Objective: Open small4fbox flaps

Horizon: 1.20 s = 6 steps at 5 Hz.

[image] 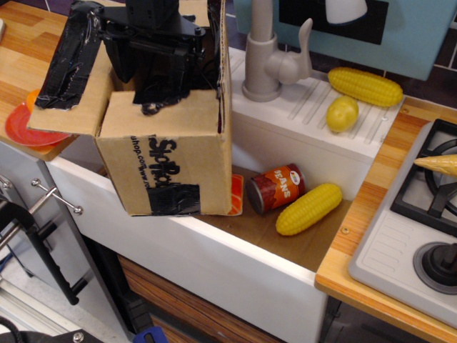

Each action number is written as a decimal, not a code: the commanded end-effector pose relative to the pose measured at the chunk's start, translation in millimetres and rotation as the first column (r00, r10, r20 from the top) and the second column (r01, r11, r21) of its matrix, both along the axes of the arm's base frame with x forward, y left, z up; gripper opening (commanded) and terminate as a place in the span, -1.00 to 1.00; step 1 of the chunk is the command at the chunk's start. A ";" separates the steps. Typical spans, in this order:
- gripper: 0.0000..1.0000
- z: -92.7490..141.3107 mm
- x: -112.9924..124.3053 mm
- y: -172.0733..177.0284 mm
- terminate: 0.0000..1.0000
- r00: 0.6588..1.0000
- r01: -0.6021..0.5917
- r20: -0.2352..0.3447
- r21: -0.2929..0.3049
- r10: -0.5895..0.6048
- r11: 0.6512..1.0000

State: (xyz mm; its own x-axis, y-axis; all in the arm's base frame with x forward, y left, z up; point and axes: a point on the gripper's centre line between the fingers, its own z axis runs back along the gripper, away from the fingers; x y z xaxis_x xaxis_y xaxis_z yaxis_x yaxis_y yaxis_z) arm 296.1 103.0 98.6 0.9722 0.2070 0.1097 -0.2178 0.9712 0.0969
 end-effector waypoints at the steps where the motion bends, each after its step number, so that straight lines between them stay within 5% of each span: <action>1: 1.00 1.1 4.0 1.9 -1.00 0.996 -0.080 0.047 -0.008 0.080 0.997; 4: 1.00 -0.6 -4.2 -12.6 -1.00 0.986 -0.163 -0.040 -0.119 0.160 0.979; 6: 1.00 27.4 -16.6 -33.5 -1.00 0.976 -0.199 -0.118 -0.132 0.184 0.971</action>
